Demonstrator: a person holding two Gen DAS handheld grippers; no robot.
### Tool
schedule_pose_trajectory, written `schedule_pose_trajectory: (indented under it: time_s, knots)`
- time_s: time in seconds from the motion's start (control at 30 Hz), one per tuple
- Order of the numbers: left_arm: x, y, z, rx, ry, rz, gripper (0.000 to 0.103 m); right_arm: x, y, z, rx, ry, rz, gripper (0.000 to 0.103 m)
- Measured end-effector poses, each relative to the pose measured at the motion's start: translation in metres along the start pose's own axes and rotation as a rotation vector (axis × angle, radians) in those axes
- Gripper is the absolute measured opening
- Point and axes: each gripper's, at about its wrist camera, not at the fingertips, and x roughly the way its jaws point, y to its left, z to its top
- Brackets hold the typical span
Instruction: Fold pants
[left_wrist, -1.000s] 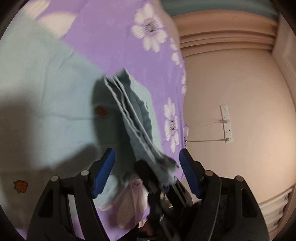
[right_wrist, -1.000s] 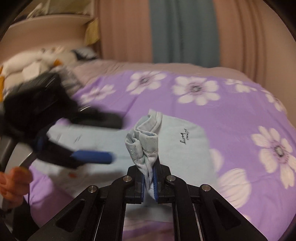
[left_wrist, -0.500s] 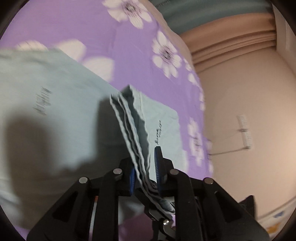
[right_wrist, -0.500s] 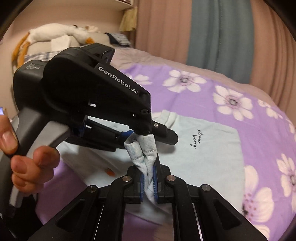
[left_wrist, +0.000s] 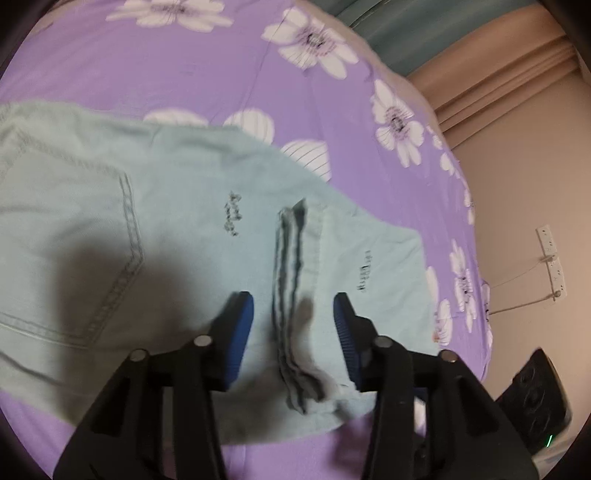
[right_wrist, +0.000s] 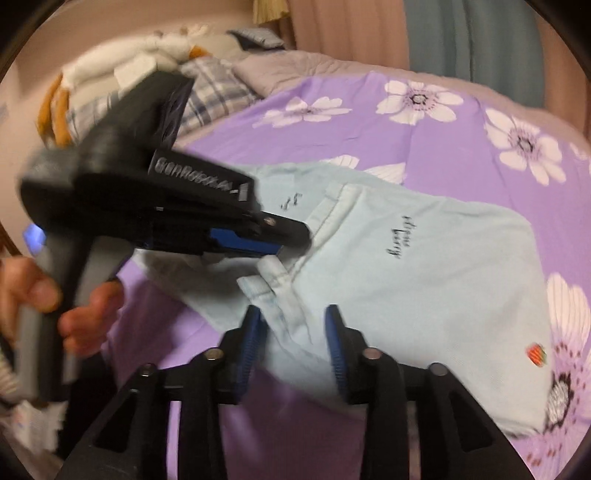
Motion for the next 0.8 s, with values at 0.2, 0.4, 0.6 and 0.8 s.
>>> schedule_pose_trajectory:
  time_s: [0.2,0.4,0.6,0.8]
  knots:
    - [0.011,-0.045,-0.011,0.087,0.024,-0.092,0.043,-0.031,-0.044,-0.002,0.159,-0.066,-0.117,0.041]
    - [0.041,-0.04,-0.029,0.099,0.082,0.05,0.021,-0.014,-0.058,-0.023,0.193,0.039,-0.193,0.03]
    - [0.027,-0.02,-0.042,0.08,0.076,0.023,0.009,0.002,-0.035,0.009,0.082,0.039,-0.118,0.02]
    - [0.028,-0.024,-0.042,0.109,0.076,0.036,0.01,0.068,-0.009,0.043,-0.029,0.153,-0.058,0.017]
